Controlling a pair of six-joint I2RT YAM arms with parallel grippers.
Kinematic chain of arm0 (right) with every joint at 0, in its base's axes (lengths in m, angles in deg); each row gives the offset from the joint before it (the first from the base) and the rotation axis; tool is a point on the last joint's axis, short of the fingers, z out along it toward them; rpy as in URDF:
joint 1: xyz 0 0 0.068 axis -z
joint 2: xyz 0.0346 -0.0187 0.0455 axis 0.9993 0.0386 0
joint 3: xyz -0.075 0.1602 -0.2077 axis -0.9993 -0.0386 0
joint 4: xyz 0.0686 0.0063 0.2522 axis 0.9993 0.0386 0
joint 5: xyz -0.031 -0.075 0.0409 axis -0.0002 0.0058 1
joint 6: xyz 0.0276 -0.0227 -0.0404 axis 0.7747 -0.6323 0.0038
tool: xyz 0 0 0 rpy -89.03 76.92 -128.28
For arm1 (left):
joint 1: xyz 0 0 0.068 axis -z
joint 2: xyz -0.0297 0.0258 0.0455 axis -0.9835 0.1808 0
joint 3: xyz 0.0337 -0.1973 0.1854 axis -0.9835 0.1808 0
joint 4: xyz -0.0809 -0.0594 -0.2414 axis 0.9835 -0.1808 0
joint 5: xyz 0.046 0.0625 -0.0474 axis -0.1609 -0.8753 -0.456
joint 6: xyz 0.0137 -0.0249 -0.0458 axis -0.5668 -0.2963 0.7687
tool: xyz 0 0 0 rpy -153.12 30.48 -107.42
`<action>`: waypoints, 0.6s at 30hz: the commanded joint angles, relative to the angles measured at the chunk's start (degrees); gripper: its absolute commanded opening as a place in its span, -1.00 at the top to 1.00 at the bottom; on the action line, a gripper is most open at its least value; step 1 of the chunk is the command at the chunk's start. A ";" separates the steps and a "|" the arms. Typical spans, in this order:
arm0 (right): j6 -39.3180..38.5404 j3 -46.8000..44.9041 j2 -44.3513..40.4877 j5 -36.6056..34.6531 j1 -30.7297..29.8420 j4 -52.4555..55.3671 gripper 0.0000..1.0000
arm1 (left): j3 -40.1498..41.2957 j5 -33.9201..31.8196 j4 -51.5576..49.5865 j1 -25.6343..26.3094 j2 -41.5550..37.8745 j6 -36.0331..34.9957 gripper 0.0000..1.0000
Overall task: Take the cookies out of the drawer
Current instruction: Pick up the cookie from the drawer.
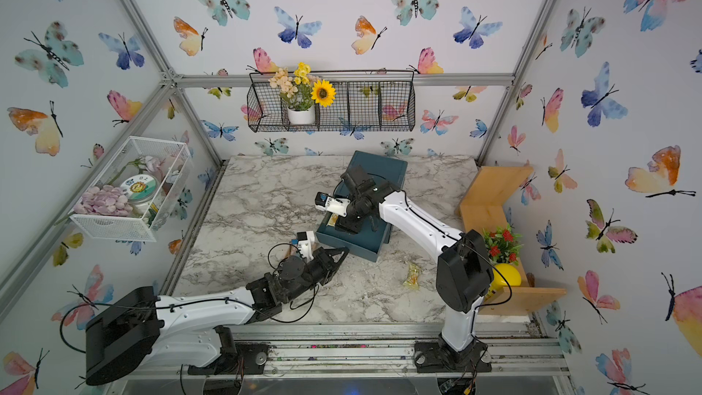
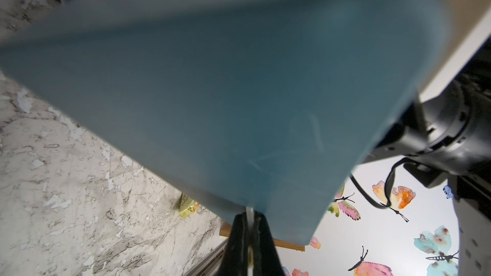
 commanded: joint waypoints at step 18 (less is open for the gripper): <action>5.44 -7.65 -12.38 -1.30 0.15 -6.44 0.34 | -1.76 -2.94 -4.70 -1.12 -2.45 2.42 1.00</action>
